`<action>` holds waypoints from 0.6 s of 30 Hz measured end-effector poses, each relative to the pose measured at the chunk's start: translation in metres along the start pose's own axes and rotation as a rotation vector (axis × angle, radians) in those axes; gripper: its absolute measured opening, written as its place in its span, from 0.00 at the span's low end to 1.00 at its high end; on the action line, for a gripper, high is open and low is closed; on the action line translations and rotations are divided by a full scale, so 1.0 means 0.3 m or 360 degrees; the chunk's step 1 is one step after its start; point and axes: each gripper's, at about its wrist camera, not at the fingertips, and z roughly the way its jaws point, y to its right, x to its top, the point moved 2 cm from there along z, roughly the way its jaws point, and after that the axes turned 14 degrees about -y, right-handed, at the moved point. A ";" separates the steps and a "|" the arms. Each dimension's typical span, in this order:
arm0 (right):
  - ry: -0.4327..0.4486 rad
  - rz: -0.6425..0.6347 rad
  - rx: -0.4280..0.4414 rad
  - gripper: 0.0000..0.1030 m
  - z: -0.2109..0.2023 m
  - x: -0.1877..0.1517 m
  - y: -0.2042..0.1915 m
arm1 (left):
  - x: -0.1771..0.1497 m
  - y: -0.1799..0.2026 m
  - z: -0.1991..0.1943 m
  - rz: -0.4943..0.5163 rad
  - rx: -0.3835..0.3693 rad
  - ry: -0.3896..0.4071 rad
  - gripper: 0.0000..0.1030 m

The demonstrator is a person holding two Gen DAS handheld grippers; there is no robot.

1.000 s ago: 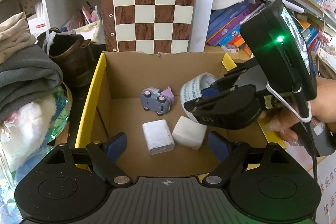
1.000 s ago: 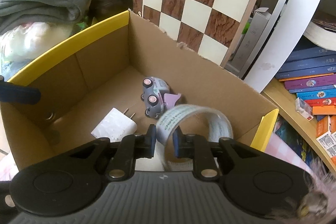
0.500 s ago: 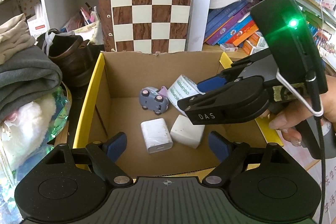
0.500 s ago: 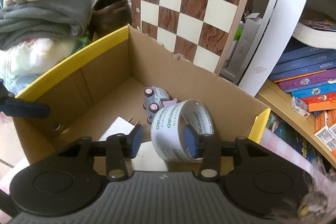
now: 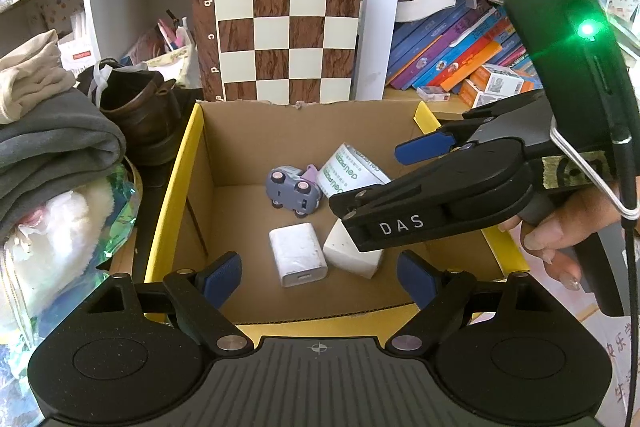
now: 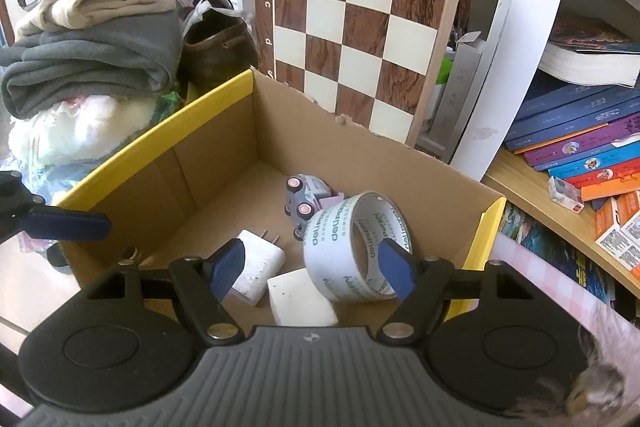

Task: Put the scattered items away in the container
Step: 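Open the right gripper to release the tape roll in the box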

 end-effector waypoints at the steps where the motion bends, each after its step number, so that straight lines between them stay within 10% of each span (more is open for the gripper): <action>1: 0.0005 0.0004 -0.0002 0.71 -0.006 -0.003 -0.002 | -0.002 0.001 -0.003 0.0000 0.0001 0.0002 0.85; 18: 0.0111 0.0069 -0.0091 0.76 -0.120 -0.075 -0.019 | -0.033 0.021 -0.047 0.0009 0.0012 0.0029 0.85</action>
